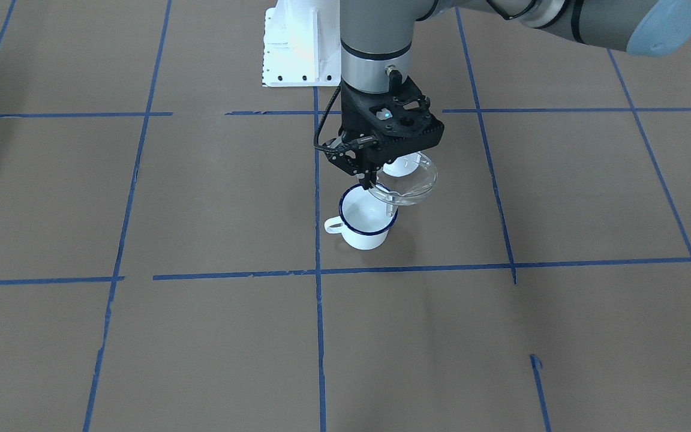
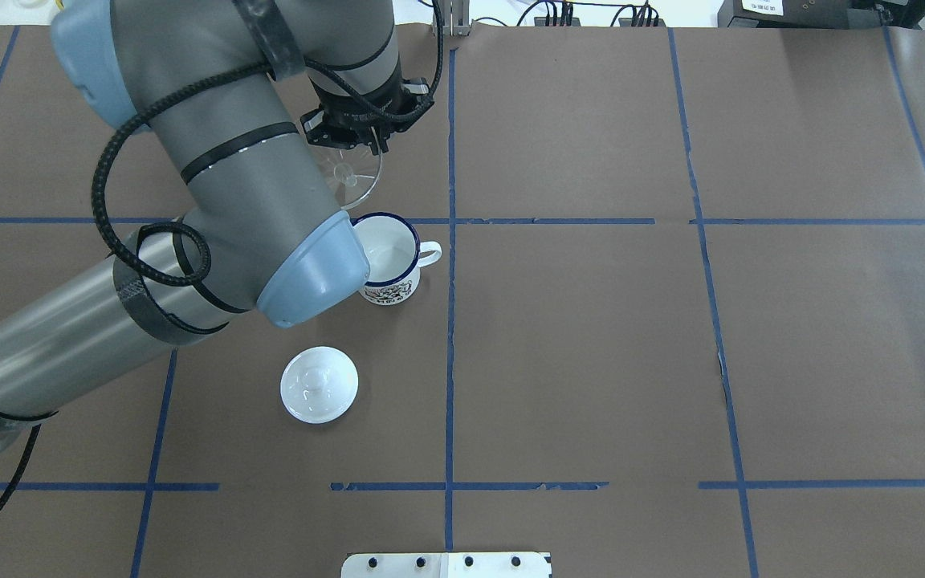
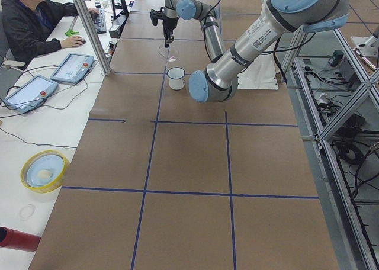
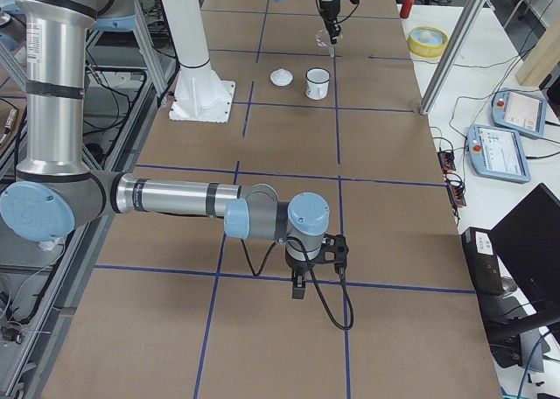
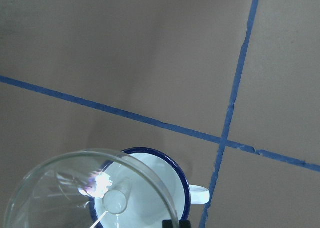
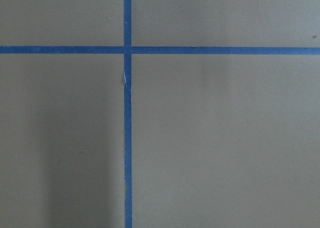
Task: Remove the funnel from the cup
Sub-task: 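Grasp the funnel with the left gripper and lift it out of the mug, then carry the funnel farther from the robot and release it on the table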
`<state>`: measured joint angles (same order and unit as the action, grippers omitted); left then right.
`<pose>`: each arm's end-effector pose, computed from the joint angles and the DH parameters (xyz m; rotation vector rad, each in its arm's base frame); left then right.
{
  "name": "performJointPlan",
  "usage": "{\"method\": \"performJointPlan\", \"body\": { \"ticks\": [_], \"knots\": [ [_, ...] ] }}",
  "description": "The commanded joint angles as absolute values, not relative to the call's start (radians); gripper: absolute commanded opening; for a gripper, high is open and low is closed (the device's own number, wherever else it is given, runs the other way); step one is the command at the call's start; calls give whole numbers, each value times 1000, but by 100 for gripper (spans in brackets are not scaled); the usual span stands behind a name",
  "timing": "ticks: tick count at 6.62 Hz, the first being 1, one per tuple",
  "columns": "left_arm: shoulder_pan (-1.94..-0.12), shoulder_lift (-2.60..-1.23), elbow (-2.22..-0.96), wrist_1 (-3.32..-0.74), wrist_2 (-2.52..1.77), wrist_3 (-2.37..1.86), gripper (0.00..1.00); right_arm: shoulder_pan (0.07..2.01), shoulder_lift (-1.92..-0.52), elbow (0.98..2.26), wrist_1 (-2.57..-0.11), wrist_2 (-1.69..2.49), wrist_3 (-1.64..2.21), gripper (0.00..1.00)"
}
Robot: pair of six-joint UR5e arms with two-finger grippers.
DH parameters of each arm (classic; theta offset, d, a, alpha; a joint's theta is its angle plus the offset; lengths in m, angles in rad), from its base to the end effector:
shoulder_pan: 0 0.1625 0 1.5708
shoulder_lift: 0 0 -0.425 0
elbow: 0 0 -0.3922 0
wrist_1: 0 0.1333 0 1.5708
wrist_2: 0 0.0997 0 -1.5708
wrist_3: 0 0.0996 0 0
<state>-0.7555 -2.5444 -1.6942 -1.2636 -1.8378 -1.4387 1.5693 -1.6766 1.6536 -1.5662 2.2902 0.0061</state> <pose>0.4135 -0.5365 0.0493 0.1097 0.8257 -0.4820 0.0670 -0.4456 0.6709 -0.0203 -0.7193 0.0110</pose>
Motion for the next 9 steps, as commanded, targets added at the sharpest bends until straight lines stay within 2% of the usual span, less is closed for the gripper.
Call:
{"method": "performJointPlan", "body": {
  "ticks": [1,3,6,8,9],
  "knots": [
    [-788,-2542,-1552,-1517,-1709,-1651,0,1569,-1677,1654,-1566,2290,6,100],
    [-790,-2514,-1369,-1752,-1597,-1771,0,1569,-1677,1654,-1566,2290,6,100],
    [-764,-2361,-1359,-1937,-1517,-1833,0,1569,-1677,1654,-1566,2290,6,100],
    [-736,-2310,-1348,-2069,-1445,-1890,0,1569,-1677,1654,-1566,2290,6,100],
    [-726,-2297,-1304,-2170,-1389,-1926,0,1569,-1677,1654,-1566,2290,6,100]
  ]
}}
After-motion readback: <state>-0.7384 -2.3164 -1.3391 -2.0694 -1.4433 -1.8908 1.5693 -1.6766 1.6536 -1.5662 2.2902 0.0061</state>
